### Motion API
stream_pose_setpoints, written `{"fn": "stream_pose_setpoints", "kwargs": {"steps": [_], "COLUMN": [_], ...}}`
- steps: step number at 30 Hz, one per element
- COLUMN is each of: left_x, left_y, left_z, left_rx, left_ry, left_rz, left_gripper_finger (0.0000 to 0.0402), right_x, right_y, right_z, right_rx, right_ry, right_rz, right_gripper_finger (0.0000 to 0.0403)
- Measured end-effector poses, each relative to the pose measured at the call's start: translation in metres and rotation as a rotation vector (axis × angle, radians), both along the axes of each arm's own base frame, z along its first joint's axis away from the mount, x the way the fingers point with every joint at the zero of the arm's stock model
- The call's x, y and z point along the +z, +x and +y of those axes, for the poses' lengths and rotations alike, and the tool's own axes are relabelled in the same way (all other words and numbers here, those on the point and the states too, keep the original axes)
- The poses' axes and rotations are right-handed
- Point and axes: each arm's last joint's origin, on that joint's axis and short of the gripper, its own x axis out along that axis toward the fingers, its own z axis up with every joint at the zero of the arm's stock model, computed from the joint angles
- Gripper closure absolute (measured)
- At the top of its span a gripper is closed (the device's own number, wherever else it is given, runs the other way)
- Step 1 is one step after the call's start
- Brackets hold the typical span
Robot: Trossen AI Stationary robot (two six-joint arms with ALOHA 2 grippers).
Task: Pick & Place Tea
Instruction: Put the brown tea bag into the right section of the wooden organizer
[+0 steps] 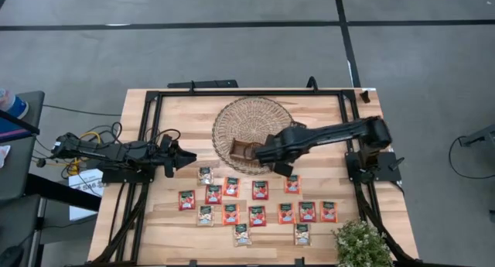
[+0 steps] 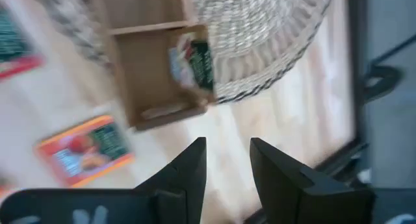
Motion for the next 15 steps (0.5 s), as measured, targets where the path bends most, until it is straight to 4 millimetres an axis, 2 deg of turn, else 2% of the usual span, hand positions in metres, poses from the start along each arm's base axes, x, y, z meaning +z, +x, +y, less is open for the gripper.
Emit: {"fn": "stream_pose_setpoints", "kwargs": {"steps": [3, 7, 11, 15], "left_x": [0.0, 0.0, 0.0, 0.0], "left_y": [0.0, 0.0, 0.0, 0.0], "left_z": [0.0, 0.0, 0.0, 0.0], "left_rx": [0.0, 0.0, 0.0, 0.0], "left_ry": [-0.001, -0.001, -0.001, -0.002], "left_rz": [-0.001, -0.003, -0.002, -0.002], "left_gripper_finger": [0.0268, 0.0268, 0.0268, 0.0268], "right_x": [0.022, 0.037, 0.042, 0.035], "right_y": [-0.018, -0.041, -0.059, -0.065], "right_z": [0.008, 0.023, 0.048, 0.081], "right_rx": [-0.014, 0.016, 0.083, 0.155], "right_ry": [0.083, 0.175, 0.259, 0.385], "right_rz": [-0.072, -0.111, -0.139, -0.176], "right_gripper_finger": [0.0291, 0.0291, 0.0291, 0.0291]}}
